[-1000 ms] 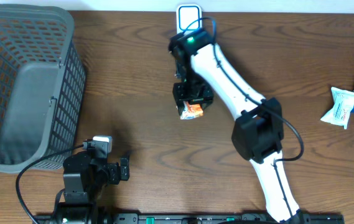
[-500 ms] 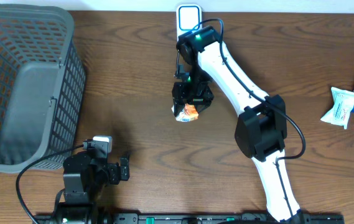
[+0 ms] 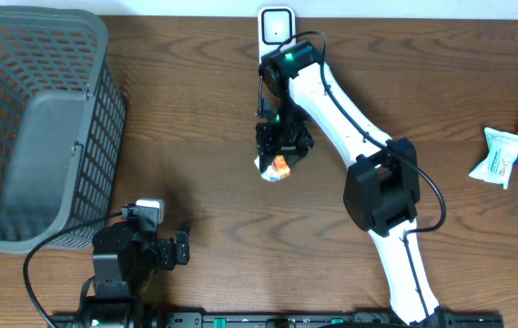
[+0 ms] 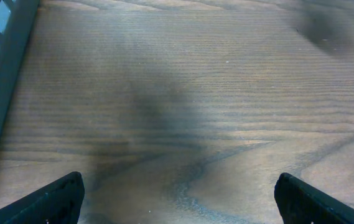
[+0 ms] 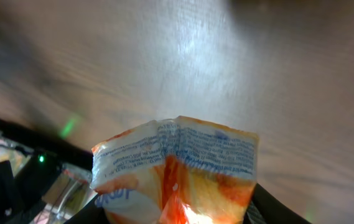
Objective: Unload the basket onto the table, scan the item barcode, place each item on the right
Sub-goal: 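Lift the orange box up to the white scanner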
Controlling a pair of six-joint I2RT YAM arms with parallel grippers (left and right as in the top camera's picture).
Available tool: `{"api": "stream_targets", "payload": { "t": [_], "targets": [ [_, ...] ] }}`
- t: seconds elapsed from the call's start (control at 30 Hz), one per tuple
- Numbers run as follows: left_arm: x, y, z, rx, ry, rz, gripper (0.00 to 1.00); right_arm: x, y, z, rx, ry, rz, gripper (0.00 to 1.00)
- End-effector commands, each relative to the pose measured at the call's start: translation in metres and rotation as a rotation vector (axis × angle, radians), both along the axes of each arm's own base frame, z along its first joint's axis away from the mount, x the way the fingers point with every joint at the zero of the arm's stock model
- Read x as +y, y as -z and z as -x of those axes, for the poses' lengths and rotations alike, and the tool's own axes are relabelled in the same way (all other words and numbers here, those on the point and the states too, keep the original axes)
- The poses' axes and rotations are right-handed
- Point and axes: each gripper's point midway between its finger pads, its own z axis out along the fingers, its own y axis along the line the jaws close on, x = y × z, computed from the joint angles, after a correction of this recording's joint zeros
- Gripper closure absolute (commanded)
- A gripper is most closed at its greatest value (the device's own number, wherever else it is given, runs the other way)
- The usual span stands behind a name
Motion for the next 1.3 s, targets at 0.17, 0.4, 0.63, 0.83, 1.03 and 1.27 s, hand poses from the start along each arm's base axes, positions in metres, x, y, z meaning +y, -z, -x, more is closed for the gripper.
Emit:
{"api": "stream_targets", "payload": {
  "t": [0.17,0.4,0.63,0.83,1.03,1.27],
  "targets": [
    [-0.002,0.001,0.001,0.002,0.009,0.009,0.02,0.011,-0.047,-0.101,-0.437,0.042,-0.14,0.56],
    [-0.002,0.001,0.001,0.002,0.009,0.009,0.02,-0.003,-0.073,-0.21,-0.927,0.112,-0.019,0.53],
    [-0.002,0.001,0.001,0.002,0.009,0.009,0.02,0.004,-0.094,-0.273,-1.231,0.12,-0.016,0.51],
    [-0.002,0.001,0.001,0.002,0.009,0.009,0.02,0.003,-0.074,-0.318,-1.373,0.19,0.008,0.57],
    [-0.002,0.001,0.001,0.002,0.009,0.009,0.02,0.002,-0.054,-0.349,-1.513,0.201,0.057,0.6],
    [-0.002,0.001,0.001,0.002,0.009,0.009,0.02,-0.012,-0.031,-0.361,-1.526,0.231,0.098,0.59]
  ]
}}
